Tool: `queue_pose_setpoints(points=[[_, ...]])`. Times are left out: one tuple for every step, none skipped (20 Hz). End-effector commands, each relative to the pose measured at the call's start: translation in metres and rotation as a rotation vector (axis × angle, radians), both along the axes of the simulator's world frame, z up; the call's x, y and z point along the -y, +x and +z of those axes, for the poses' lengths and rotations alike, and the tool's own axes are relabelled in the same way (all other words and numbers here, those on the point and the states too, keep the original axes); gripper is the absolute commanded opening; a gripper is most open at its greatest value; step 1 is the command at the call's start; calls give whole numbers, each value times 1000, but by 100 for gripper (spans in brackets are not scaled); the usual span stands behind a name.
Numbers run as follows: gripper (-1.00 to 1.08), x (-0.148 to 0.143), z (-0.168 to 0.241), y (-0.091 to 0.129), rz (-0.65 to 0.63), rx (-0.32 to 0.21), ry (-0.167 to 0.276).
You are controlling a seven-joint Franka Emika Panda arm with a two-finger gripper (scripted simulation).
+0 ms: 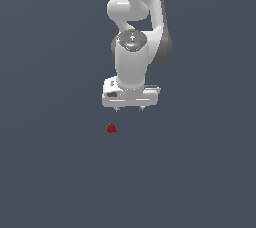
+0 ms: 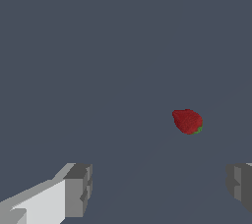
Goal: Pick up the object and move it to a goal position.
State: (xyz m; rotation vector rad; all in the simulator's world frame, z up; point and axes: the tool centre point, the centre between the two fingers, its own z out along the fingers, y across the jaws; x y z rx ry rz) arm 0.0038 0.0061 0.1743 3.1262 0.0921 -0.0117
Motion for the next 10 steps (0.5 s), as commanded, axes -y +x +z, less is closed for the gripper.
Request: queue_pose_setpoints(points=[[100,0,0,0,0,0,0],[100,0,0,0,0,1,0],[100,-1,2,1,0,4,2],[100,-2,4,2,0,8,5],[100,-3,7,4,-1,15,8],[100,-5,10,5,-1,23,12],[100,-7,15,8,-2,33,18],[100,-8,19,9,-2,41,22],[100,-10,22,11,-2,47,26],[100,-11,24,12,-2,52,28]])
